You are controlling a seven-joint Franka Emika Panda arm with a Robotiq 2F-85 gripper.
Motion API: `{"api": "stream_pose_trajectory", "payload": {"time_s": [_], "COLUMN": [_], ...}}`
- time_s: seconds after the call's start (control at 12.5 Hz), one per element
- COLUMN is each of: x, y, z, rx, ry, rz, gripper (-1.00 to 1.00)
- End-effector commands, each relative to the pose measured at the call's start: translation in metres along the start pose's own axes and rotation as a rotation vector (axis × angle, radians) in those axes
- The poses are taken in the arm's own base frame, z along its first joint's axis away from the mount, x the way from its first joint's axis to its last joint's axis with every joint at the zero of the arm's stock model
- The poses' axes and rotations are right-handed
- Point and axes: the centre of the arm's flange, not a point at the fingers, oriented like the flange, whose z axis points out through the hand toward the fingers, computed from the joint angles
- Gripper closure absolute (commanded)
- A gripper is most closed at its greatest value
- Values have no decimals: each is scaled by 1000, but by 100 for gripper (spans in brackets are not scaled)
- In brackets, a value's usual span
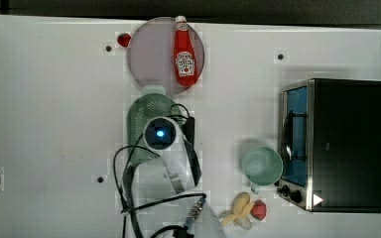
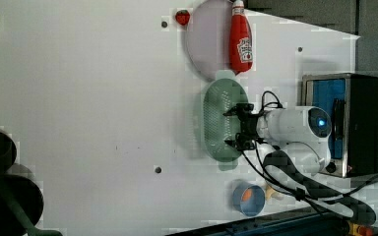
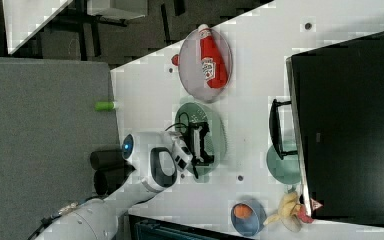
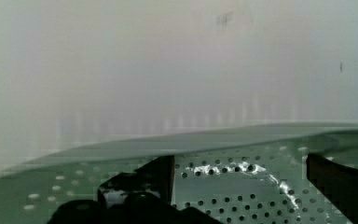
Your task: Drag strainer left to right.
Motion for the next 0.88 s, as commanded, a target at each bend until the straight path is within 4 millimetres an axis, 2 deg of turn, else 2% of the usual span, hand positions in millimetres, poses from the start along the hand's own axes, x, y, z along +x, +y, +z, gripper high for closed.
{"api": "stream_pose_trajectory", "payload": {"time_s": [0.08,0.48,0.88], "x": [46,108,148], "y": [-15,-16,-13], "z": [-11,-7,-5], "rx": [28,35,38], "ry": [23,56,79], "rz": [-52,-37,-37], "gripper": [-100,-100,-100]}}
